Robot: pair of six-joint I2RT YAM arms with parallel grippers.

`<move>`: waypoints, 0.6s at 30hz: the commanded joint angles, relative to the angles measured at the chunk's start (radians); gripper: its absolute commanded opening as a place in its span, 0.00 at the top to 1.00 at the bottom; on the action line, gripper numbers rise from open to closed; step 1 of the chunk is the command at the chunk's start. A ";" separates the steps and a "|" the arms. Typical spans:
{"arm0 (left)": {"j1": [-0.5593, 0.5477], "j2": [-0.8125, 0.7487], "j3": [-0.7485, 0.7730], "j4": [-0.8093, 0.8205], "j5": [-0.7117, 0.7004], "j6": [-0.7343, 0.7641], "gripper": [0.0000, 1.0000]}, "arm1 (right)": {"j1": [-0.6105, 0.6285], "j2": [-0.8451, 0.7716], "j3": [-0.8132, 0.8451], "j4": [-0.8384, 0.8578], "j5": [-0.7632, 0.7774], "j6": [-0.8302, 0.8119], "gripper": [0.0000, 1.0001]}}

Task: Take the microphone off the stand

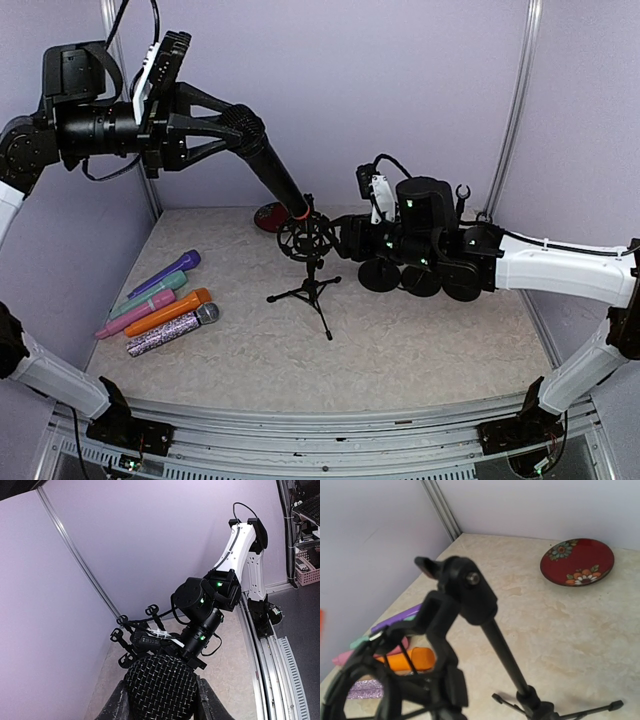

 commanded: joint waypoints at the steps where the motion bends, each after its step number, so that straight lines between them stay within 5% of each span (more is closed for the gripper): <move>1: 0.002 -0.067 -0.031 0.032 -0.022 0.036 0.82 | -0.005 0.032 0.025 -0.101 0.060 -0.022 0.41; 9: 0.050 -0.141 -0.136 -0.013 -0.072 0.066 0.84 | 0.005 -0.055 0.031 -0.023 0.072 -0.167 0.24; 18: 0.058 -0.122 -0.139 -0.098 0.043 0.005 0.84 | 0.211 -0.041 0.171 0.075 0.030 -0.598 0.14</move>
